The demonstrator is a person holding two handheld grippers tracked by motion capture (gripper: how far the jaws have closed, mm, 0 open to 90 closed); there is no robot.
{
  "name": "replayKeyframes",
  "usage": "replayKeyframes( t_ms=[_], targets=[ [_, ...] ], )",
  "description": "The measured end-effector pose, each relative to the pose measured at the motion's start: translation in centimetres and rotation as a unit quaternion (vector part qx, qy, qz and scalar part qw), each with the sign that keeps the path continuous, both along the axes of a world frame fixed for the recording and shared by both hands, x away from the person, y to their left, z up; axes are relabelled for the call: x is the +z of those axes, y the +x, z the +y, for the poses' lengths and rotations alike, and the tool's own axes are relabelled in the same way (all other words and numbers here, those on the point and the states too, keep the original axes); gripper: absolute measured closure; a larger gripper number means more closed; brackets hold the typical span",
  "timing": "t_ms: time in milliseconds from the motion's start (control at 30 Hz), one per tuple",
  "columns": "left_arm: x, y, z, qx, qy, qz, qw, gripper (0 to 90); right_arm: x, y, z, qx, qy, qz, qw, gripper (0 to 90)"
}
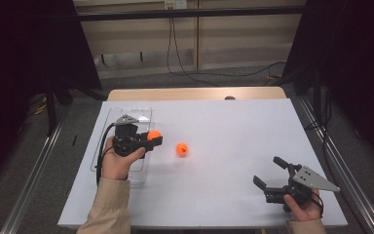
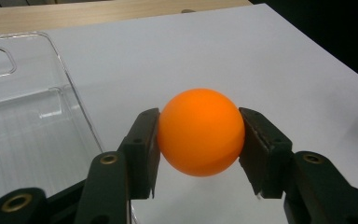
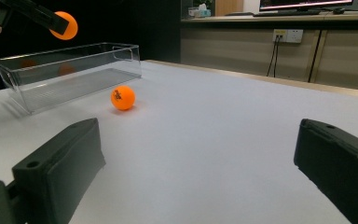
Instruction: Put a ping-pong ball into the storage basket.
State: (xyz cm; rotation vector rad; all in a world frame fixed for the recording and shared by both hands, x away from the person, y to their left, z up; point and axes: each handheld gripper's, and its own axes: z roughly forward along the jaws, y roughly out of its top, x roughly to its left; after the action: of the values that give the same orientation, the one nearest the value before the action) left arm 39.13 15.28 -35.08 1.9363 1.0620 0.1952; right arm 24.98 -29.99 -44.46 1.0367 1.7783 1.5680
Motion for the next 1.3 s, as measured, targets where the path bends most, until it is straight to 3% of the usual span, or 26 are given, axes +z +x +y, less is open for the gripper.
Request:
replayKeyframes(
  t_ms=[1300],
  targets=[
    [0.1, 0.2, 1.8, 0.027, 0.009, -0.002, 0.9996, 50.9, 0.0, 0.1, 0.1, 0.003, -0.001, -0.001, 1.0, 0.7]
  ],
)
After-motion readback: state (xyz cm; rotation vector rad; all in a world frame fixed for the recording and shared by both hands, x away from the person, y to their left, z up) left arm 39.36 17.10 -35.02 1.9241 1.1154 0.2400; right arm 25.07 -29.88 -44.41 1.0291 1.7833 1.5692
